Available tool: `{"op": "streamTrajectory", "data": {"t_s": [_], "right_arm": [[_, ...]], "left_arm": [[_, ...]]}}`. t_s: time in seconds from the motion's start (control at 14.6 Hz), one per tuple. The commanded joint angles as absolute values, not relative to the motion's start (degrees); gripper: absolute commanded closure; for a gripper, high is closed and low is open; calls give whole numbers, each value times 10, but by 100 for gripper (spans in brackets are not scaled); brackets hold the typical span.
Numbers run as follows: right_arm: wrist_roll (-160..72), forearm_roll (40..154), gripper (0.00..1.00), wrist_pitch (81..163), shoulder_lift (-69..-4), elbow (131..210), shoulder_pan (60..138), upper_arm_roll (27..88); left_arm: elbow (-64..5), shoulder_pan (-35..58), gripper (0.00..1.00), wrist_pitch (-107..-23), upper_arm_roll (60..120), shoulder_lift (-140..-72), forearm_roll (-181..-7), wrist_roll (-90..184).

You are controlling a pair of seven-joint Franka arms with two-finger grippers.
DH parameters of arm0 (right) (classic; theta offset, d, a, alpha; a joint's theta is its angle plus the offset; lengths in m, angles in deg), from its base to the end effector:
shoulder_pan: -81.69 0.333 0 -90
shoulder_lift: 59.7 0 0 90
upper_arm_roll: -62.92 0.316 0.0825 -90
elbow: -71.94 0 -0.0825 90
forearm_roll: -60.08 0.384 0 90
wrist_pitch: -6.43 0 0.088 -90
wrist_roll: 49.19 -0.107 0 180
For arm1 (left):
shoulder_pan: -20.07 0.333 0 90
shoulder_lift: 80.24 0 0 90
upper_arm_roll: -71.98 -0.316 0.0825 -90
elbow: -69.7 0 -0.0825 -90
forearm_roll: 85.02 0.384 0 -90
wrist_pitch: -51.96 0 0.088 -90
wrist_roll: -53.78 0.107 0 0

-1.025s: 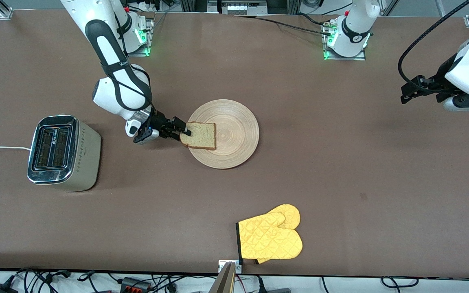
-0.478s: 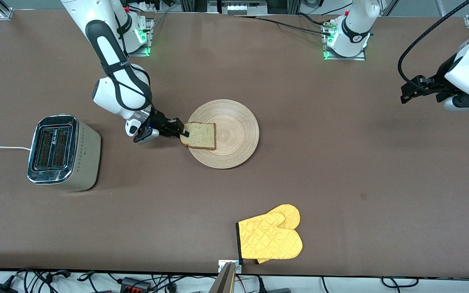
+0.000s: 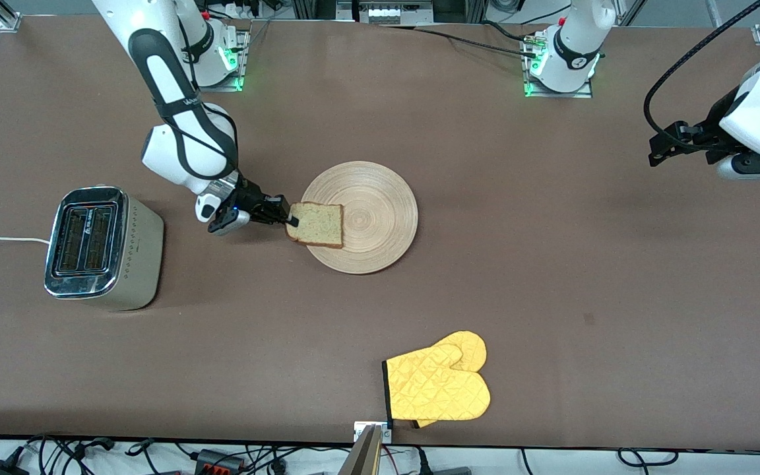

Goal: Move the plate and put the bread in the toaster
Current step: 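Lift the bread with the right gripper and carry it above the toaster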

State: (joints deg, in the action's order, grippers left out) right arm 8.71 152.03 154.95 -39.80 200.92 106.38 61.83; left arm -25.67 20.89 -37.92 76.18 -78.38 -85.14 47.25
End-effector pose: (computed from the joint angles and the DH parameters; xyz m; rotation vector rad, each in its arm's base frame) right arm 0.4885 0.1922 0.1983 -2.3993 0.0271 -0.2820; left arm 0.5406 -0.0328 0.5979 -3.1331 -0.0864 0.0990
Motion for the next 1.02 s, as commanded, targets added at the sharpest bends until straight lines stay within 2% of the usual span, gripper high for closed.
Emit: {"op": "streamTrajectory", "data": {"t_s": [0.0, 0.27, 0.41, 0.55, 0.68, 0.82, 0.96], "right_arm": [[99, 1536, 100, 1552, -449, 2019, 1031, 620], [57, 1460, 100, 1542, -463, 1992, 1003, 620], [-3, 1376, 100, 1471, -467, 1969, 973, 608], [-75, 1229, 100, 1338, -474, 1924, 927, 573], [-145, 1107, 100, 1196, -473, 1846, 889, 549], [-217, 995, 100, 1049, -469, 1748, 851, 535], [-296, 897, 100, 940, -456, 1642, 838, 534]], "left_arm": [[-240, 207, 0, -365, 760, -790, -841, 481], [-239, 206, 0, -365, 761, -790, -841, 481], [-239, 206, 0, -365, 761, -790, -841, 481], [-239, 206, 0, -365, 761, -789, -841, 482], [-239, 205, 0, -365, 762, -789, -841, 482], [-240, 205, 0, -361, 762, -788, -841, 482], [-239, 205, 0, -353, 761, -788, -841, 481]]}}
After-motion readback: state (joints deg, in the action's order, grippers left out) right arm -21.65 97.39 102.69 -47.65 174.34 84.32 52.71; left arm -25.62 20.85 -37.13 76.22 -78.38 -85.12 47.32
